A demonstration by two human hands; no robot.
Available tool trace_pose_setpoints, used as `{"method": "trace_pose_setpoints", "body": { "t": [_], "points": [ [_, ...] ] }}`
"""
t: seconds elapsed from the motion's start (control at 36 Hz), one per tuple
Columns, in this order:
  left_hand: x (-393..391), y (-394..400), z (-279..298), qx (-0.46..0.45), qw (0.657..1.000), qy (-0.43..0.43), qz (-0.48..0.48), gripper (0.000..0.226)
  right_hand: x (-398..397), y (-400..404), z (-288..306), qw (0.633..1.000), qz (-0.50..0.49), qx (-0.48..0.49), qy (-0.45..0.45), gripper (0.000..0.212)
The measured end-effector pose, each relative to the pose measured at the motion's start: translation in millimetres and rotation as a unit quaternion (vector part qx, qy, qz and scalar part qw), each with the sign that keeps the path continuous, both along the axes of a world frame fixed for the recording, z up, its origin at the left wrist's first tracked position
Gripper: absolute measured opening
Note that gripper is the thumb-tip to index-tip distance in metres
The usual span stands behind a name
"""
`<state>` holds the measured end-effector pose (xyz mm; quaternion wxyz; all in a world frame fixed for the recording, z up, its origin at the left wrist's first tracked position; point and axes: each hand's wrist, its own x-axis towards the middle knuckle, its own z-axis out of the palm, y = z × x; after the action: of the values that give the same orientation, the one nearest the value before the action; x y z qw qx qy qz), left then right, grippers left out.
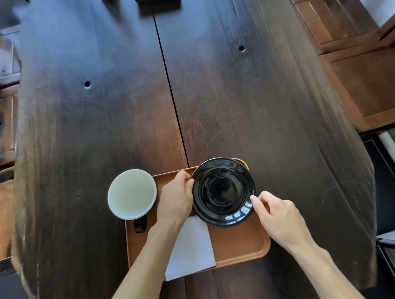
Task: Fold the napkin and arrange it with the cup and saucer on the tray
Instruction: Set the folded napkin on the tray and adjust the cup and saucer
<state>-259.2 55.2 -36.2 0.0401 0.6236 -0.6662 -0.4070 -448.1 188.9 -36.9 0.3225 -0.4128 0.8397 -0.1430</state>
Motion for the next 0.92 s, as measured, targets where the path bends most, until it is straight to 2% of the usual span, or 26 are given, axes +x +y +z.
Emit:
{"method": "trace_pose_setpoints", "body": {
  "t": [0.25, 0.67, 0.92],
  "points": [
    [3.7, 8.6, -0.4, -0.008, 1.000, 0.004, 0.004, 0.019, -3.8, -1.0, -3.6, 0.995, -0.044, -0.040, -0.074, 0.037],
    [15.9, 30.3, -2.7, -0.015, 0.999, 0.049, 0.013, 0.016, -7.8, -4.6, -2.4, 0.993, -0.042, -0.072, -0.081, 0.032],
    [22.0, 24.6, -2.3, 0.042, 0.999, 0.027, -0.017, 0.019, -10.1, -16.8, 0.9, 0.990, -0.075, -0.066, -0.104, 0.029]
  ]
}}
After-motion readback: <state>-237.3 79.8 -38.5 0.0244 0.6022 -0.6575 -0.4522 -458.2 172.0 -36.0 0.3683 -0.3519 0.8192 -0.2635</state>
